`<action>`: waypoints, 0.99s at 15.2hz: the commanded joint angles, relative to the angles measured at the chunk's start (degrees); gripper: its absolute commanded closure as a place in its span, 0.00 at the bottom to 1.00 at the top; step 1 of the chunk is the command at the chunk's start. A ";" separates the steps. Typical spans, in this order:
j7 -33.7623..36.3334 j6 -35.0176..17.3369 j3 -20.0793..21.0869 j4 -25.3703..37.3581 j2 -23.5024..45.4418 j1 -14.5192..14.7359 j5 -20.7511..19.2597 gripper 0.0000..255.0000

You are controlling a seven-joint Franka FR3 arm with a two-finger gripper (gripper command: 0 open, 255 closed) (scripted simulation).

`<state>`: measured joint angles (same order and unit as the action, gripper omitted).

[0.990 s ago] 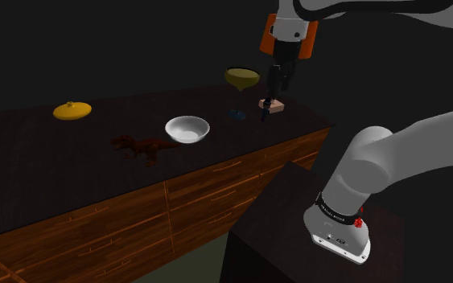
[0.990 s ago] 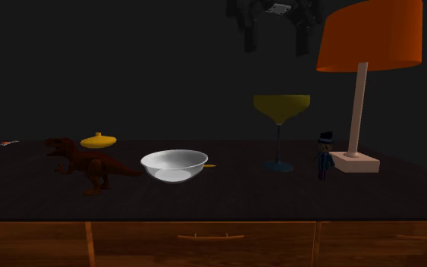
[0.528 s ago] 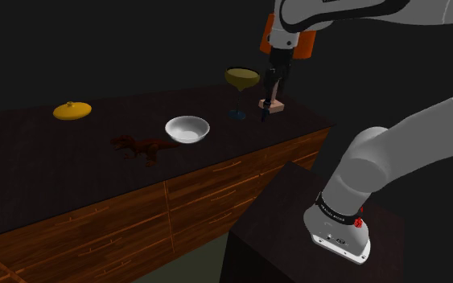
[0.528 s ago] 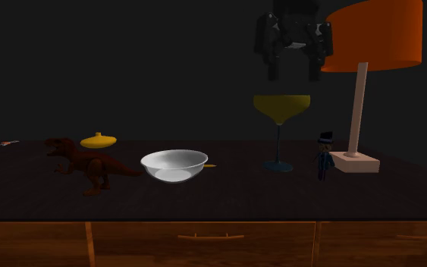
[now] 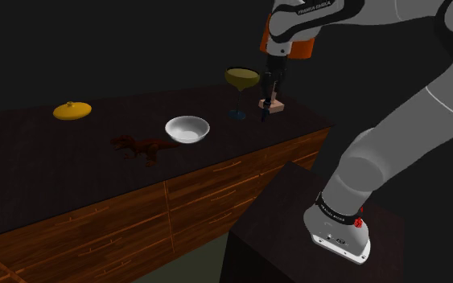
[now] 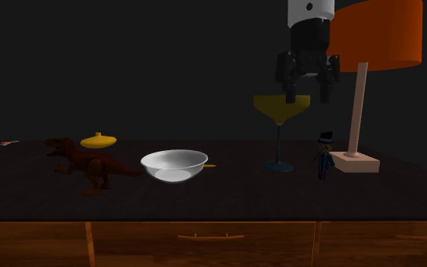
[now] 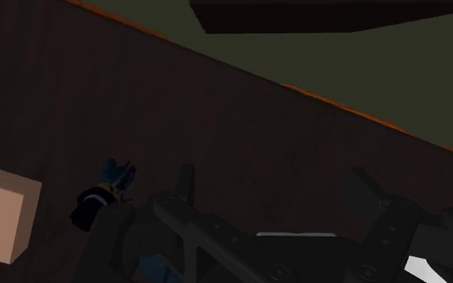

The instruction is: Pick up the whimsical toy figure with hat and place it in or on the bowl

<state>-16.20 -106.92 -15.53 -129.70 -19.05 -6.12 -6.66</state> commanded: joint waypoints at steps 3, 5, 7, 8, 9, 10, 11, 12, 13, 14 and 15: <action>-3.90 -3.01 -3.18 5.23 8.38 -0.87 1.49 0.00; -5.99 -4.22 -4.60 7.96 12.52 -1.43 2.67 0.00; -8.16 -5.19 -5.85 10.96 16.78 -2.12 4.15 0.00; -9.25 -5.57 -6.37 12.56 18.95 -2.56 4.99 0.00; -10.35 -5.88 -6.85 14.24 21.15 -3.02 5.88 0.00; -11.44 -6.12 -7.29 16.00 23.36 -3.53 6.82 0.00; -12.51 -6.28 -7.65 17.83 25.60 -4.10 7.79 0.00; -13.57 -6.36 -7.94 19.74 27.85 -4.75 8.79 0.00; -14.58 -6.37 -8.15 21.73 30.12 -5.46 9.80 0.00; -15.06 -6.35 -8.16 22.75 31.24 -5.90 10.28 0.00; -15.12 -7.07 -8.09 22.21 31.44 -5.97 10.37 0.00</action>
<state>-30.90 -113.71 -23.55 -108.30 11.03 -11.72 3.14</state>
